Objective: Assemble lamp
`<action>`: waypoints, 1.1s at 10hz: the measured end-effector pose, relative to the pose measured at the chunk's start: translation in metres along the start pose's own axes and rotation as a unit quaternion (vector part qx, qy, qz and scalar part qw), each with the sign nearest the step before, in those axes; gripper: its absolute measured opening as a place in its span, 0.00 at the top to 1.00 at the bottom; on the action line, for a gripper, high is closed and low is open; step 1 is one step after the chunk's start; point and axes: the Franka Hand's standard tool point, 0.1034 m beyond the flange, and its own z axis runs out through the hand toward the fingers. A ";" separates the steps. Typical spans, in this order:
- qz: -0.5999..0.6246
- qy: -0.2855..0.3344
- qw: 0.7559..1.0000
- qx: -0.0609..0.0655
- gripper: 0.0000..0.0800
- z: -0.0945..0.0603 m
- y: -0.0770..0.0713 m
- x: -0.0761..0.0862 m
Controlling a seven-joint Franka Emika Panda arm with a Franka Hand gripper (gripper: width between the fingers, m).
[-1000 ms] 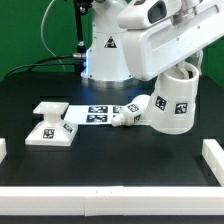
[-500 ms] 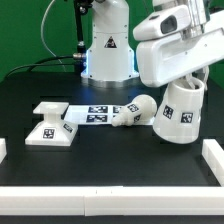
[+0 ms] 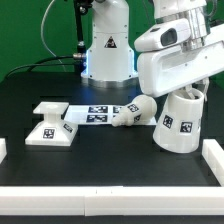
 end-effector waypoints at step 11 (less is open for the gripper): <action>0.001 -0.009 1.000 0.012 0.13 -0.048 0.001 0.010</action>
Offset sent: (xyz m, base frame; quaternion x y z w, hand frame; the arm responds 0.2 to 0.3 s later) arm 0.0000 0.0000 0.0000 0.0000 0.0000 0.0000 1.0000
